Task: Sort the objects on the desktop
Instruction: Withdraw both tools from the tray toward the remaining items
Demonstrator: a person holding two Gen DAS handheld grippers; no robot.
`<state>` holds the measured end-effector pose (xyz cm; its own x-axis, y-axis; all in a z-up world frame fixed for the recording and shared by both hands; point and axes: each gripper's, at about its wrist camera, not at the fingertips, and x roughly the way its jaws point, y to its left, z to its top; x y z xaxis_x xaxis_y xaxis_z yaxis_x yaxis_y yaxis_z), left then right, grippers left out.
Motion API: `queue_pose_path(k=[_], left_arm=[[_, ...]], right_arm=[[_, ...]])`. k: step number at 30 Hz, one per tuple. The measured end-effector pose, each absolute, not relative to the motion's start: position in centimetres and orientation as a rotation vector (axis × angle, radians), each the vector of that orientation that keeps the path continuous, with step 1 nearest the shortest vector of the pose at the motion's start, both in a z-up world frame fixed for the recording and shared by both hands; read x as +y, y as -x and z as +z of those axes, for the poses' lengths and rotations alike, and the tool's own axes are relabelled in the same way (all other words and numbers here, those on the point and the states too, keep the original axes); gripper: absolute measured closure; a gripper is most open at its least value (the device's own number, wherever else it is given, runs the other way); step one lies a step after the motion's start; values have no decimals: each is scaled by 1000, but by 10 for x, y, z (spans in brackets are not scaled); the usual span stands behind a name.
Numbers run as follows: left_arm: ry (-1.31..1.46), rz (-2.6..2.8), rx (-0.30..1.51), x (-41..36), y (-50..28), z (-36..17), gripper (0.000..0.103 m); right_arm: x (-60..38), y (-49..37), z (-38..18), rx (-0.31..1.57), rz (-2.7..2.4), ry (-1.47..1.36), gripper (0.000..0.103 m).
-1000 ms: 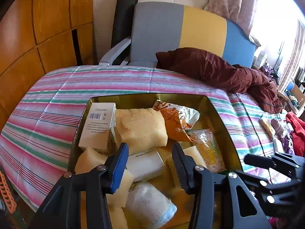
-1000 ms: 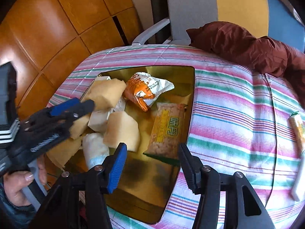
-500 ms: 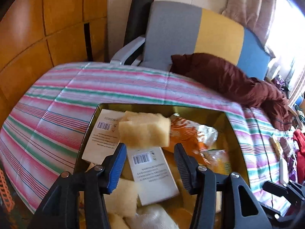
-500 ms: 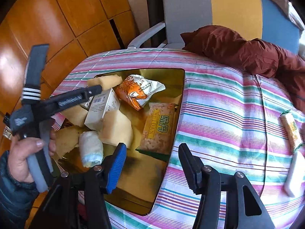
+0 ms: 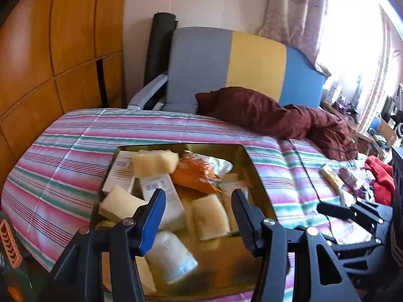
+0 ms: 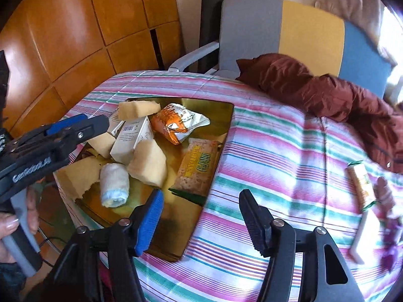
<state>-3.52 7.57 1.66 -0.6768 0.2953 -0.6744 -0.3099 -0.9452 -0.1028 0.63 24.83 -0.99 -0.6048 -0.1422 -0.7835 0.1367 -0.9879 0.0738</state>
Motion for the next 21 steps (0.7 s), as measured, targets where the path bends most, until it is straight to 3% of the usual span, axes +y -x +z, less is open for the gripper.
queue_pose_path(k=[21], left_arm=[[1043, 2438, 135, 134, -1, 4, 46]], right_arm=[[348, -39, 14, -36, -2856, -1417, 35]])
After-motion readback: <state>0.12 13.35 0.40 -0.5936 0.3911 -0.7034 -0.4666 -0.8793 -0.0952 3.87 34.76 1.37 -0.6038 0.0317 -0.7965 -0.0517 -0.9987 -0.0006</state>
